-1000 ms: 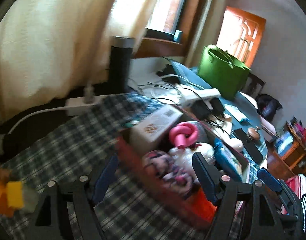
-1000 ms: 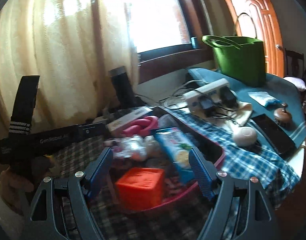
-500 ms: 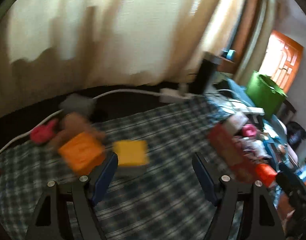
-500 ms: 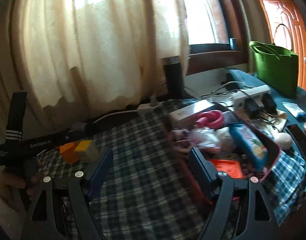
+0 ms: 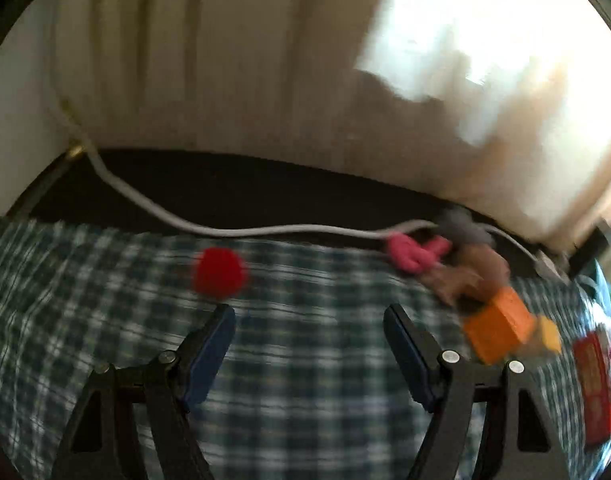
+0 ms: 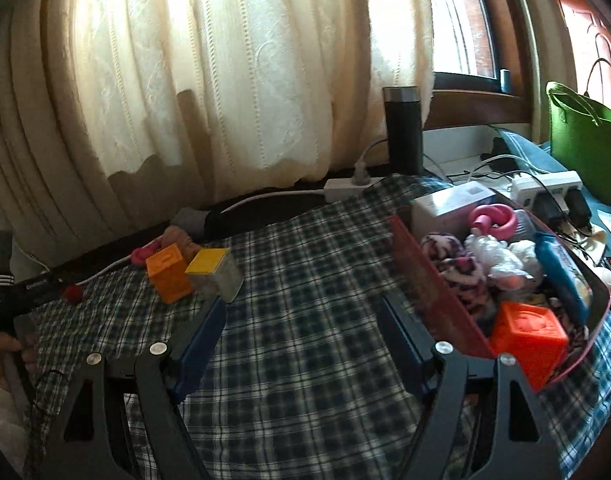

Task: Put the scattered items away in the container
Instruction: 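Move the left tool to the red felt ball while the right tool returns to the items, then grasp the red felt ball with the left tool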

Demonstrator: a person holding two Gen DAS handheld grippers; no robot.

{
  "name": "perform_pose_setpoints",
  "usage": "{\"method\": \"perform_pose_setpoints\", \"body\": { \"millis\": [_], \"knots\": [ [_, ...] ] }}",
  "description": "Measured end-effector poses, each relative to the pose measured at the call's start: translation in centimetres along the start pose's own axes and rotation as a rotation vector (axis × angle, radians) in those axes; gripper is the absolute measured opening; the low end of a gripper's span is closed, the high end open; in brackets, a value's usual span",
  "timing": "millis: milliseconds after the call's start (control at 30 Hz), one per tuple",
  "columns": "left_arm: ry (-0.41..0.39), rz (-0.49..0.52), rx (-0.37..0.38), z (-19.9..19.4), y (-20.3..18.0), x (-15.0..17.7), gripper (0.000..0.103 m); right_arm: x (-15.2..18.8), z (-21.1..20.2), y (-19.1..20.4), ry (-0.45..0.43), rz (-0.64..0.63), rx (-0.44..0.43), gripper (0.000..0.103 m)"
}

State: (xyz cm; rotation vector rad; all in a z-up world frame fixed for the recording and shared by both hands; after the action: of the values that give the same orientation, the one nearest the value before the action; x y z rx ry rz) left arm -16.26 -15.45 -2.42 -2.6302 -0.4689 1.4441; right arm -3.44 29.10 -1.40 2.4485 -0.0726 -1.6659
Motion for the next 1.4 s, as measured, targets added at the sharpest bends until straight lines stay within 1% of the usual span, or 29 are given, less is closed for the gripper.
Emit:
{"method": "perform_pose_setpoints", "body": {
  "millis": [67, 167, 300, 367, 467, 567, 700, 800, 867, 900, 967, 1000, 1033, 1067, 1167, 1400],
  "knots": [
    [0.006, -0.039, -0.02, 0.8, 1.7, -0.3, 0.078, 0.2, 0.3, 0.4, 0.009, -0.008, -0.004, 0.081],
    [0.024, -0.047, -0.025, 2.0, 2.9, -0.2, 0.078, 0.6, 0.8, 0.9, 0.022, -0.019, -0.007, 0.081],
    [0.021, 0.023, -0.047, 3.3, 3.0, 0.1, 0.078, 0.9, 1.5, 1.0, 0.032, -0.017, -0.006, 0.081],
    [0.009, 0.061, -0.063, 4.1, 2.8, 0.4, 0.078, 1.0, 1.6, 1.0, 0.035, -0.02, -0.003, 0.081],
    [-0.013, 0.102, -0.067, 4.8, 2.5, 0.9, 0.078, 1.1, 1.8, 1.1, 0.035, -0.027, 0.001, 0.081],
    [0.009, 0.101, -0.049, 5.4, 2.6, 0.9, 0.078, 1.2, 2.0, 1.1, 0.036, -0.03, 0.002, 0.081],
    [0.03, 0.072, -0.009, 6.0, 2.8, 1.0, 0.078, 1.4, 2.4, 1.2, 0.044, -0.027, 0.002, 0.081],
    [0.042, 0.048, 0.004, 6.5, 3.2, 1.0, 0.077, 1.6, 2.6, 1.2, 0.047, -0.026, 0.002, 0.081],
    [0.05, 0.028, 0.001, 6.9, 3.7, 1.0, 0.063, 1.7, 2.6, 1.3, 0.048, -0.026, 0.003, 0.081],
    [0.053, 0.016, 0.001, 7.1, 3.9, 1.1, 0.061, 1.7, 2.7, 1.3, 0.049, -0.025, 0.003, 0.081],
    [0.047, -0.004, -0.003, 7.0, 4.3, 1.1, 0.051, 1.8, 2.7, 1.3, 0.049, -0.026, 0.002, 0.081],
    [0.045, -0.015, -0.006, 7.0, 4.5, 1.1, 0.049, 1.8, 2.7, 1.4, 0.049, -0.027, 0.002, 0.081],
    [0.044, -0.027, -0.01, 7.0, 4.7, 1.1, 0.042, 1.8, 2.7, 1.4, 0.048, -0.028, 0.001, 0.081],
    [0.042, -0.04, -0.012, 7.0, 5.0, 1.0, 0.039, 1.8, 2.7, 1.5, 0.048, -0.029, 0.0, 0.081],
    [0.036, -0.067, -0.007, 7.0, 5.4, 1.1, 0.038, 2.0, 2.7, 1.5, 0.051, -0.032, 0.0, 0.081],
    [0.019, -0.076, 0.002, 5.9, 5.0, 1.1, 0.038, 1.7, 2.7, 2.2, 0.058, -0.047, -0.013, 0.081]
  ]
}}
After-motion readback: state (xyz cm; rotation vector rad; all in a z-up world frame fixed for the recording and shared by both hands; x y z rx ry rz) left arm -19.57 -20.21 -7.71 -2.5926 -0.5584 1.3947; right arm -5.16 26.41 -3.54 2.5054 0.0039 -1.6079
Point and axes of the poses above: each gripper's, at about its wrist camera, not at the fingertips, and z roughly the way its jaws point, y to its left, x to its underside, the point moved 5 cm from there along z, roughly the way its jaws point, and after that the axes turned 13 degrees about -y, right-handed, at the moved point
